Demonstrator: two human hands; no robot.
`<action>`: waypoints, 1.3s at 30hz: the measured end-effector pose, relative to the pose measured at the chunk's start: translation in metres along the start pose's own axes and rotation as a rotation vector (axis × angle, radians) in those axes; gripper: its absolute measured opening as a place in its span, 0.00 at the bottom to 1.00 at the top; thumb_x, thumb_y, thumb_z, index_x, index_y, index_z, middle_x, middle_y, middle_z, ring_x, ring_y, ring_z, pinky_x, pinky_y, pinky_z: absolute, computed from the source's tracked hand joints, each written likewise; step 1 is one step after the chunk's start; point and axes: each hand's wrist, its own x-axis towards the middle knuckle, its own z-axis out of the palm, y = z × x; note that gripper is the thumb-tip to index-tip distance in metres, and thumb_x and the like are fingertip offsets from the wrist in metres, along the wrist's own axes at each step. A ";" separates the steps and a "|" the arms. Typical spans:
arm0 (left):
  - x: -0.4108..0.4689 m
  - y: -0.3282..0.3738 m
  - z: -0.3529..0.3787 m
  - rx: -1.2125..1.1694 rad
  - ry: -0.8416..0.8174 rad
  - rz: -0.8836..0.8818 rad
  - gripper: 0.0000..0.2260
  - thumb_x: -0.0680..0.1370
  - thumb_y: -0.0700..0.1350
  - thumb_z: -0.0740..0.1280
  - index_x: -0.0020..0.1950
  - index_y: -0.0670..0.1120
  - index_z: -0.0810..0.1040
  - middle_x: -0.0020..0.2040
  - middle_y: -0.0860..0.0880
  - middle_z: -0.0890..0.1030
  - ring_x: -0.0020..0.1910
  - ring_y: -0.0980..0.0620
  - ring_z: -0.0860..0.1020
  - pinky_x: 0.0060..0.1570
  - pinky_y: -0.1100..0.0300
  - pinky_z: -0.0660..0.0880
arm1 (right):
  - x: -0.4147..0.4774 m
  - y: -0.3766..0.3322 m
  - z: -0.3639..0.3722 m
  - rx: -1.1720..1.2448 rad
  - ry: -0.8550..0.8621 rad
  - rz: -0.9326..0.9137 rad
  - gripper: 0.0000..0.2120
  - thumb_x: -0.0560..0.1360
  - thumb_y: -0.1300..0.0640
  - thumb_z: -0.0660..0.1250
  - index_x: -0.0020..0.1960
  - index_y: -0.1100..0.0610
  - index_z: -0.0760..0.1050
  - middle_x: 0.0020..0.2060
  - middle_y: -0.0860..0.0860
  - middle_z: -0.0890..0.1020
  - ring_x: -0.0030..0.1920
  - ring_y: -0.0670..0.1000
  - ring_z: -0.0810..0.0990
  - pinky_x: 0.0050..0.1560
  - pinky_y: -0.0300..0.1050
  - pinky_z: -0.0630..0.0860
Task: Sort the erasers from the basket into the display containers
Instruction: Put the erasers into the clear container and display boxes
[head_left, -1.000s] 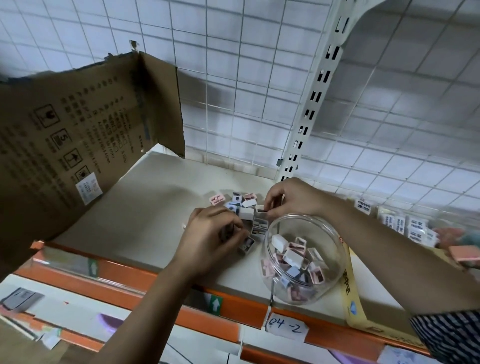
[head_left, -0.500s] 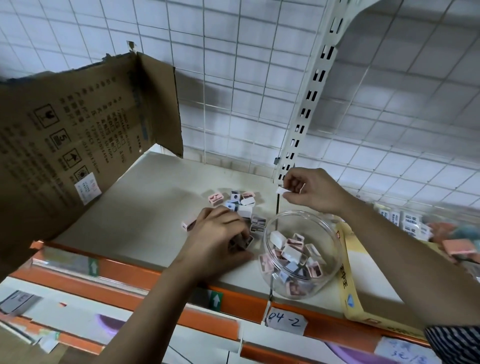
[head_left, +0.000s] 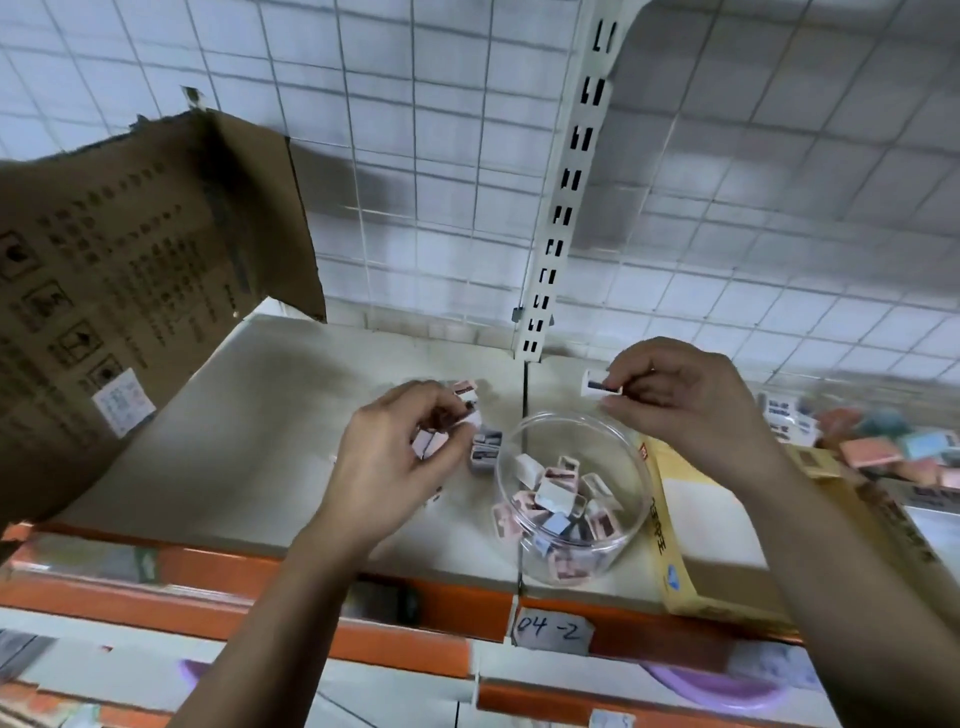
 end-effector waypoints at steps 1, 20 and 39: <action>0.004 0.006 -0.001 -0.021 0.010 -0.001 0.04 0.73 0.46 0.71 0.45 0.47 0.80 0.39 0.58 0.79 0.39 0.58 0.78 0.39 0.67 0.73 | -0.007 0.001 0.001 0.031 0.005 0.018 0.10 0.66 0.69 0.76 0.40 0.58 0.80 0.41 0.54 0.82 0.39 0.51 0.82 0.45 0.40 0.78; 0.022 0.031 0.018 -0.255 -0.107 -0.072 0.05 0.71 0.44 0.74 0.44 0.50 0.80 0.37 0.60 0.79 0.32 0.59 0.75 0.32 0.70 0.70 | -0.061 0.009 0.016 -0.205 0.153 -0.177 0.09 0.70 0.46 0.71 0.47 0.49 0.83 0.42 0.41 0.83 0.47 0.43 0.81 0.49 0.32 0.72; 0.023 0.053 0.032 -0.074 -0.301 0.199 0.07 0.74 0.52 0.70 0.43 0.50 0.81 0.38 0.60 0.80 0.41 0.61 0.79 0.43 0.67 0.73 | -0.077 0.041 -0.011 -0.505 0.221 -0.089 0.07 0.73 0.62 0.72 0.46 0.51 0.82 0.41 0.41 0.83 0.39 0.44 0.80 0.37 0.40 0.75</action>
